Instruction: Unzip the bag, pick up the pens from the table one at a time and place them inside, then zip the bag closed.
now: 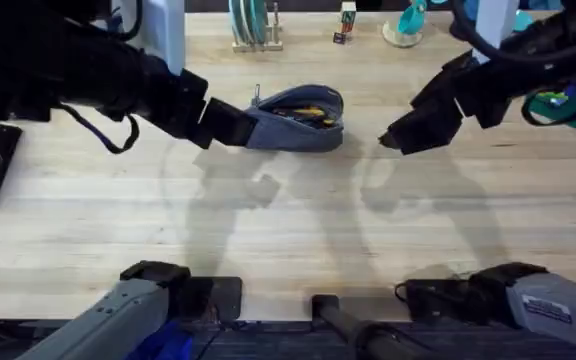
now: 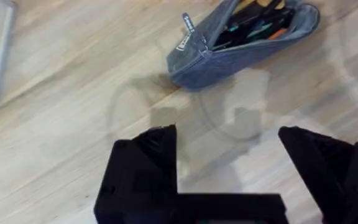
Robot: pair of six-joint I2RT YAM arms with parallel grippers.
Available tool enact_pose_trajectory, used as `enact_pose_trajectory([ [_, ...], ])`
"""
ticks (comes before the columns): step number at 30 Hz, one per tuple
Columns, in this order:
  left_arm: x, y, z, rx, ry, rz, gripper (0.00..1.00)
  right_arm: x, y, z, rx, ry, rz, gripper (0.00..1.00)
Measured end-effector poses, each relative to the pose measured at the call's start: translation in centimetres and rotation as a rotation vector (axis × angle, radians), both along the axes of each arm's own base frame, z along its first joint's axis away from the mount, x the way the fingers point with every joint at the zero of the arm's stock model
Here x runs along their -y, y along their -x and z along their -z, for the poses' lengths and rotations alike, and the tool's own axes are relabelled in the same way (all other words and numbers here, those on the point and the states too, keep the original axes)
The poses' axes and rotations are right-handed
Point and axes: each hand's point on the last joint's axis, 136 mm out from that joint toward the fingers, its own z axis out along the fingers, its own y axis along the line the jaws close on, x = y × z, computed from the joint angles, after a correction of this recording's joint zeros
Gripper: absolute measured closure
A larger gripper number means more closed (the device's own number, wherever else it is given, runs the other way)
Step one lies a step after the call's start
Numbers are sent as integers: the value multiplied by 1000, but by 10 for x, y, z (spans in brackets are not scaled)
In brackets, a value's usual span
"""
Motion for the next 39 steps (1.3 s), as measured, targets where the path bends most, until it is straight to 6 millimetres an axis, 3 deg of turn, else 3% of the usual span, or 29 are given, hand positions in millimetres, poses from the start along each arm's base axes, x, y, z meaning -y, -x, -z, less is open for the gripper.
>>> enact_pose_trajectory([
  [7,-5,1,8,-27,91,-2,6,0,0,0,0,0,0,4],
  [30,-30,-3,-6,89,162,102,7,0,1,0,-6,1,0,4],
  [39,-22,4,-5,101,178,218,8,0,1,0,-3,1,0,4],
])
